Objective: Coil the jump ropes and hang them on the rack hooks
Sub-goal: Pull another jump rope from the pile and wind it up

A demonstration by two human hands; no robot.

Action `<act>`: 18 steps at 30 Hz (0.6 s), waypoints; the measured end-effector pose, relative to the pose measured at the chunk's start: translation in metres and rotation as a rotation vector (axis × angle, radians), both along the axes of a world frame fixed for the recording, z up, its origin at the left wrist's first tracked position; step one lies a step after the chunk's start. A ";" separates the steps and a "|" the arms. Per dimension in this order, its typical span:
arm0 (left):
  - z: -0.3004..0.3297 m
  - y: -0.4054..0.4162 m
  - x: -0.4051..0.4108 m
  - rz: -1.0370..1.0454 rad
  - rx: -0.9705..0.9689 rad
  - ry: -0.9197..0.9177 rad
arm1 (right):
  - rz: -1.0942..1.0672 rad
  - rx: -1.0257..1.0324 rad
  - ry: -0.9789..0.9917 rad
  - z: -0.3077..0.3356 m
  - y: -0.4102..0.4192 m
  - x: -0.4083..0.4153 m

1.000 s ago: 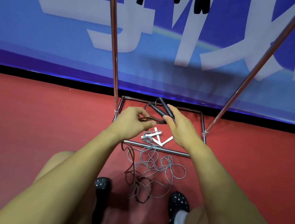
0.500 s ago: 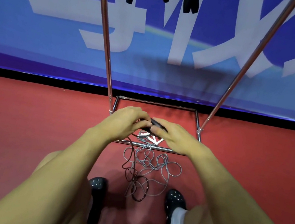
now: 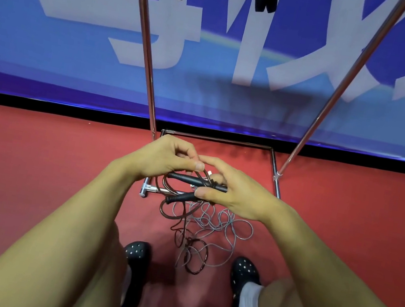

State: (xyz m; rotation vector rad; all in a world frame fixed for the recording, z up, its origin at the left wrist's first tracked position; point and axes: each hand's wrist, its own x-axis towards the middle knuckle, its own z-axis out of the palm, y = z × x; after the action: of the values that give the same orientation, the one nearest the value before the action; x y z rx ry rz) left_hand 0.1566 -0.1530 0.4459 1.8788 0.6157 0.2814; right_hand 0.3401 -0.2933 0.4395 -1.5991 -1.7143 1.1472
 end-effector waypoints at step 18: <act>-0.002 -0.028 0.028 0.100 -0.304 -0.197 | -0.528 0.309 0.490 0.008 0.005 0.007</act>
State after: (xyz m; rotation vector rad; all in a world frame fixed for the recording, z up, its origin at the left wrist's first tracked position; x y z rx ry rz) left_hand 0.1844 -0.1812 0.4440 1.5106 0.5833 0.4090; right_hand 0.3471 -0.2886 0.4475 -1.3226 -1.0113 0.8605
